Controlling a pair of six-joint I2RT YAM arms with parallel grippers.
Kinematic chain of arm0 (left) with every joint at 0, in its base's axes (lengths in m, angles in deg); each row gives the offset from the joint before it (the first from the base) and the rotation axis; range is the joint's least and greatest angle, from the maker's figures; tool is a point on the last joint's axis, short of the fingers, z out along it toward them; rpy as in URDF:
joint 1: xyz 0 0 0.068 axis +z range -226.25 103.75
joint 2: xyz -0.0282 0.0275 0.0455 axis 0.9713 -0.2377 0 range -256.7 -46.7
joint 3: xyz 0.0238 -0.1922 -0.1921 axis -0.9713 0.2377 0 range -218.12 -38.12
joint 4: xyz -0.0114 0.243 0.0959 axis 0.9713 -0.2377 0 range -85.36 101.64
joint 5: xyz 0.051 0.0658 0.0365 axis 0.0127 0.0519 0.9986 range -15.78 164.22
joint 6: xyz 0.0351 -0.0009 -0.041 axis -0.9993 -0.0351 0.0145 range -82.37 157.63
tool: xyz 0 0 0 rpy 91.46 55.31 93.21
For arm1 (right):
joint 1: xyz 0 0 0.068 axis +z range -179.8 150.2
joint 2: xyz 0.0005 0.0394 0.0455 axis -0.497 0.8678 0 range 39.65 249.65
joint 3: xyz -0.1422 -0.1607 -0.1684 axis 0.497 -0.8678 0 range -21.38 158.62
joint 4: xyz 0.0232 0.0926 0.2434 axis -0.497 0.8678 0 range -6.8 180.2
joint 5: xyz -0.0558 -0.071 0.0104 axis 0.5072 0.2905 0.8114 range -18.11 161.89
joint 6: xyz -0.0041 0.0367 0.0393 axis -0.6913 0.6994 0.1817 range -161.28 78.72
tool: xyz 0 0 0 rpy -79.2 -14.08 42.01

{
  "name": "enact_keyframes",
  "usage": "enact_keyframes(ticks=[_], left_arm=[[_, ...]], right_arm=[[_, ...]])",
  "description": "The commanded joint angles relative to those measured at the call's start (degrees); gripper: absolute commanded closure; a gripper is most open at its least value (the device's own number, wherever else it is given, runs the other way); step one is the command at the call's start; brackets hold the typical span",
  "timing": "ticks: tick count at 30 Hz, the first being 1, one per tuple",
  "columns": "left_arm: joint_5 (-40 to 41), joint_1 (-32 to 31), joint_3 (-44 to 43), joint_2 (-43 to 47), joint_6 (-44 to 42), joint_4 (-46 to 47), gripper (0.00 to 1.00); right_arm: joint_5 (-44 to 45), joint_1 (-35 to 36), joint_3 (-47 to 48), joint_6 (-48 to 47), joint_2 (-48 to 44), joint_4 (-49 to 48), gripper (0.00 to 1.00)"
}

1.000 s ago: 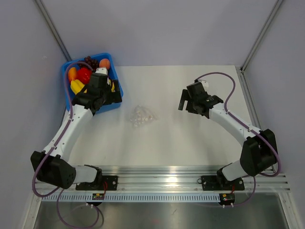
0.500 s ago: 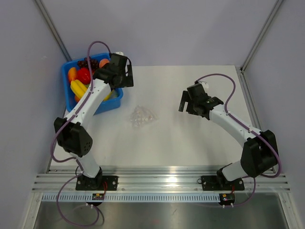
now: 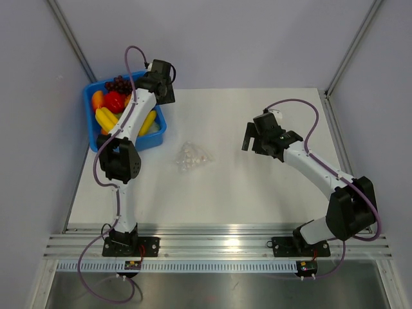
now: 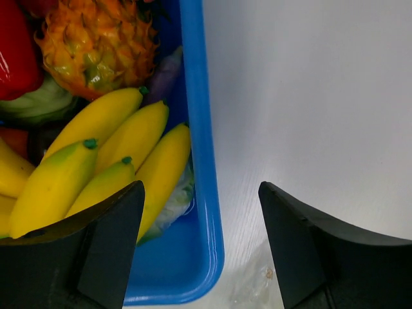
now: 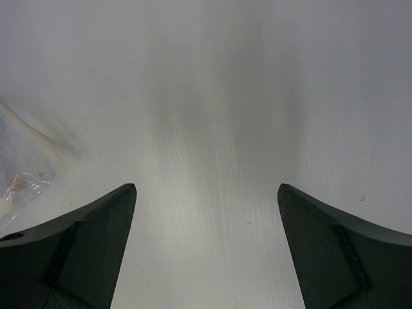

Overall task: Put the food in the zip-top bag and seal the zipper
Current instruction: Adjust the bin at the center of the board.

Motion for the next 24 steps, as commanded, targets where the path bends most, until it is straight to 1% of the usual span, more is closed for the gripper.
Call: enact_keyframes(ticks=[1,5,9,13,18,22,24], left_arm=[[2.44,0.13,-5.1,-3.24,0.01,2.14,0.25],[4.02,1.79,-4.4,-6.05,0.1,4.79,0.25],[4.73,3.55,-4.14,-7.81,0.45,6.02,0.23],[4.2,4.08,-4.22,-9.84,0.63,7.6,0.23],[3.85,4.26,-5.98,-11.69,1.07,7.86,0.24],[3.15,4.26,-5.89,-11.77,-0.16,9.01,0.26],[2.88,4.26,-5.89,-11.95,-0.34,9.18,0.3]], right_arm=[[0.73,-0.16,0.9,-0.98,-0.06,0.37,0.01],[1.7,-0.07,1.17,0.6,0.48,3.18,0.01],[0.04,-0.16,-1.64,2.01,-1.37,1.96,0.01],[-0.59,-0.16,-2.27,1.13,-1.55,1.69,0.0],[0.82,-0.07,-2.26,0.34,-1.54,2.4,0.0],[-0.23,-0.16,-3.06,0.17,-1.9,1.16,0.0],[-0.23,-0.16,-2.79,0.17,-1.29,1.51,0.01]])
